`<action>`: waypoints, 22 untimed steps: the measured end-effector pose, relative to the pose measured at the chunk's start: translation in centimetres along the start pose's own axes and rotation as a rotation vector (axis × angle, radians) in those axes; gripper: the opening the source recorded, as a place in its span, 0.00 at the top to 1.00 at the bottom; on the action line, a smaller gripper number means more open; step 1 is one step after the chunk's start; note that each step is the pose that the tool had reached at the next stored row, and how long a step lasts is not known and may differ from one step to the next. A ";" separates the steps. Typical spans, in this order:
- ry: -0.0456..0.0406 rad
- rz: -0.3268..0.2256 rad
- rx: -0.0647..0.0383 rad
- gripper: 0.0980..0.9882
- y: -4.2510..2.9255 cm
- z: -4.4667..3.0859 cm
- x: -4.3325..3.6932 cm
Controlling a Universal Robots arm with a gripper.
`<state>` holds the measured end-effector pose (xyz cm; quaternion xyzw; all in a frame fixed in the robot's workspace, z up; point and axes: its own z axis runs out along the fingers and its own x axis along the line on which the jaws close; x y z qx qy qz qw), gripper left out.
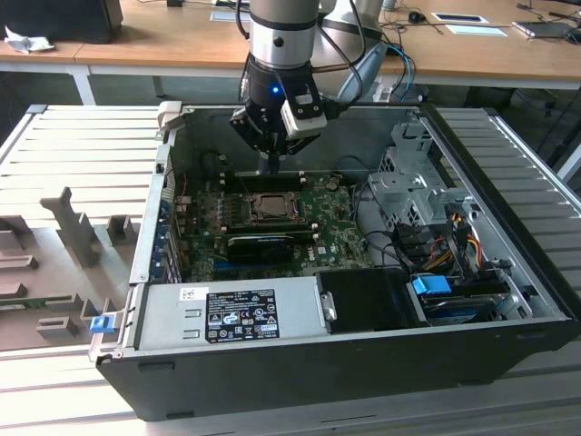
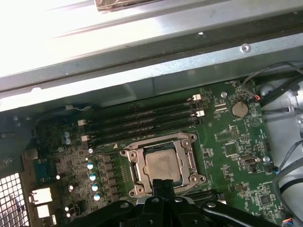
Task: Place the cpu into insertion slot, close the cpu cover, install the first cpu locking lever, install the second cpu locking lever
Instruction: 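Install the first cpu locking lever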
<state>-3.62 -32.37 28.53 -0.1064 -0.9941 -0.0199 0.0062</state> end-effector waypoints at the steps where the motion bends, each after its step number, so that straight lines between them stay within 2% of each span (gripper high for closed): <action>1: 0.0000 -0.001 0.000 0.99 0.00 0.00 0.00; 16: 0.0006 -0.015 0.000 0.99 -0.01 0.08 0.05; 22: 0.0006 -0.016 0.000 0.99 -0.15 0.14 0.68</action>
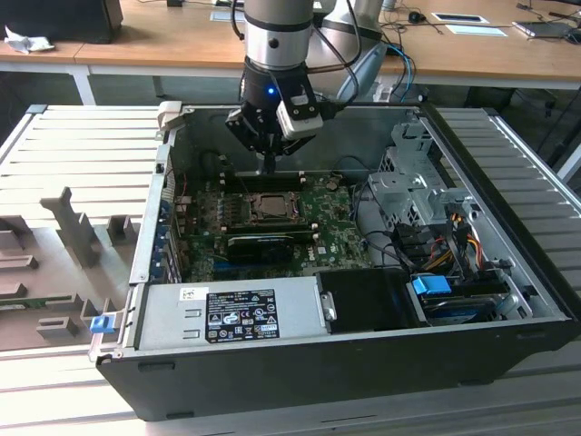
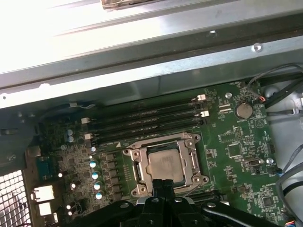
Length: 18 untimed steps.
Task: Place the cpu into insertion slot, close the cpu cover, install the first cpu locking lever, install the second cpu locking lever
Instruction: 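Install the first cpu locking lever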
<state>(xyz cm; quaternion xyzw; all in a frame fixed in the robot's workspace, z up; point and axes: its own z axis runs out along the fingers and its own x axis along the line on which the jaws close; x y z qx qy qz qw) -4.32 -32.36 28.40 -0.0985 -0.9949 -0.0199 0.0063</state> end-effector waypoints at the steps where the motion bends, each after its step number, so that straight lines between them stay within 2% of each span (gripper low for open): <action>1: 0.0000 0.000 0.000 0.99 -0.05 0.02 0.22; 4: 0.0003 -0.002 -0.001 0.99 -0.19 0.23 0.91; 7: 0.0042 -0.101 0.001 0.99 -0.21 0.69 0.91; 11: 0.0038 -0.123 0.001 0.99 -0.31 1.14 1.34; 16: 0.0018 -0.125 0.001 0.99 -0.66 1.65 3.00; 18: 0.0005 -0.127 0.000 0.99 -0.85 1.89 3.96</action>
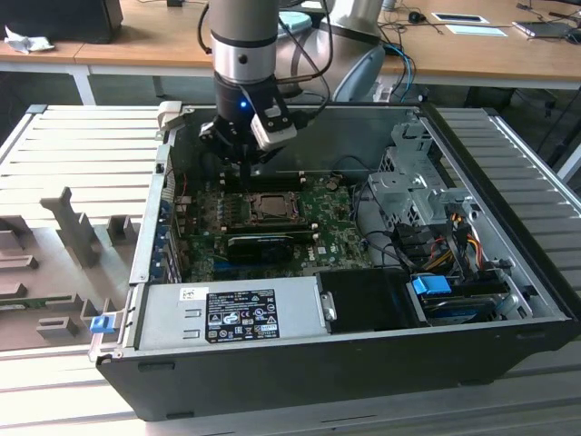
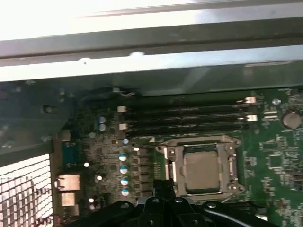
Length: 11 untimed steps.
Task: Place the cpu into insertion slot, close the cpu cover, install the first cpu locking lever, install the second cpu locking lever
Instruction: 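Install the first cpu locking lever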
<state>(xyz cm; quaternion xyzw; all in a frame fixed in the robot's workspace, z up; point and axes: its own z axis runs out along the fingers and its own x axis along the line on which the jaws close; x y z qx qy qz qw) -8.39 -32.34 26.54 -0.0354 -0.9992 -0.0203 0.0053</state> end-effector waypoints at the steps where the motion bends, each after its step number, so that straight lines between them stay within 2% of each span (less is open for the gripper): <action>1: -0.0003 -0.001 0.000 0.99 -0.02 0.08 0.27; 7: -0.0022 -0.016 -0.001 0.99 -0.07 0.51 1.50; 8: -0.0060 -0.017 -0.001 0.99 -0.05 0.51 1.60; 11: -0.0311 -0.021 -0.003 0.99 0.00 0.55 1.71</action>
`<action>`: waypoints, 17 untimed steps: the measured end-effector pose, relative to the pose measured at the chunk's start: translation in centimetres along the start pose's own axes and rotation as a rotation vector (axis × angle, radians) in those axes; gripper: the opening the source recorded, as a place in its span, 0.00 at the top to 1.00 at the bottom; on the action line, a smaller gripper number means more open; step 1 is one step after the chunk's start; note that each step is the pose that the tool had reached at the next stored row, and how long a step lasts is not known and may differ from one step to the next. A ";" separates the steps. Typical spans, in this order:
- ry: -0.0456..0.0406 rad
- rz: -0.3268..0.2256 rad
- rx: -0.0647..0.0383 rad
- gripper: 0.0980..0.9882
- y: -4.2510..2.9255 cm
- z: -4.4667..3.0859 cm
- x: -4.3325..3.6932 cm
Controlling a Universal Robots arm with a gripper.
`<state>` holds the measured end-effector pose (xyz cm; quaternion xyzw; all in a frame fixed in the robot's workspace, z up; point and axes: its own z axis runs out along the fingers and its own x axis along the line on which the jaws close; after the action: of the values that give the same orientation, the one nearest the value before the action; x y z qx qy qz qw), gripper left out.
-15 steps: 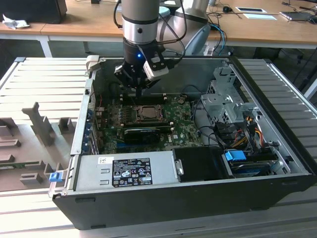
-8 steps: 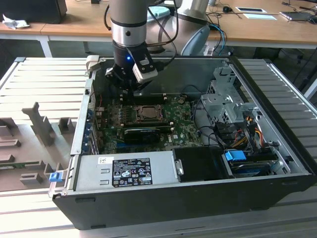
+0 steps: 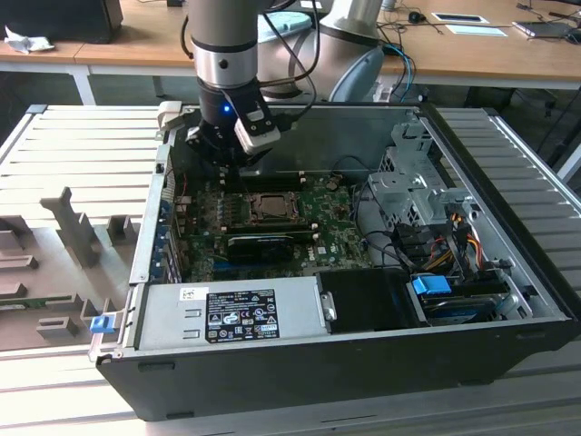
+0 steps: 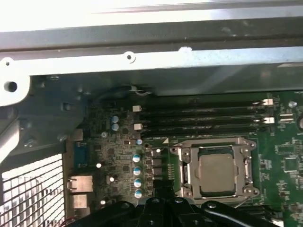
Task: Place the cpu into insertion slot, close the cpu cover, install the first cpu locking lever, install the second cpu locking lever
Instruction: 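Install the first cpu locking lever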
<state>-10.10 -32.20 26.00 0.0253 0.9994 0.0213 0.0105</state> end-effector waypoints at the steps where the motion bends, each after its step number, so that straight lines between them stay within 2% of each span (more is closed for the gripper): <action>1: -0.0037 -0.002 -0.001 0.99 0.03 0.03 0.05; 5: -0.0025 -0.020 -0.009 0.99 0.20 0.13 0.31; 8: 0.0006 -0.089 -0.011 0.99 0.32 0.17 0.32; 11: 0.0009 -0.095 -0.014 0.99 0.57 0.22 0.59; 17: 0.0009 -0.095 -0.017 0.99 1.52 0.38 1.37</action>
<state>-11.39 -30.59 25.66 -0.0221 0.9993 0.0293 0.0113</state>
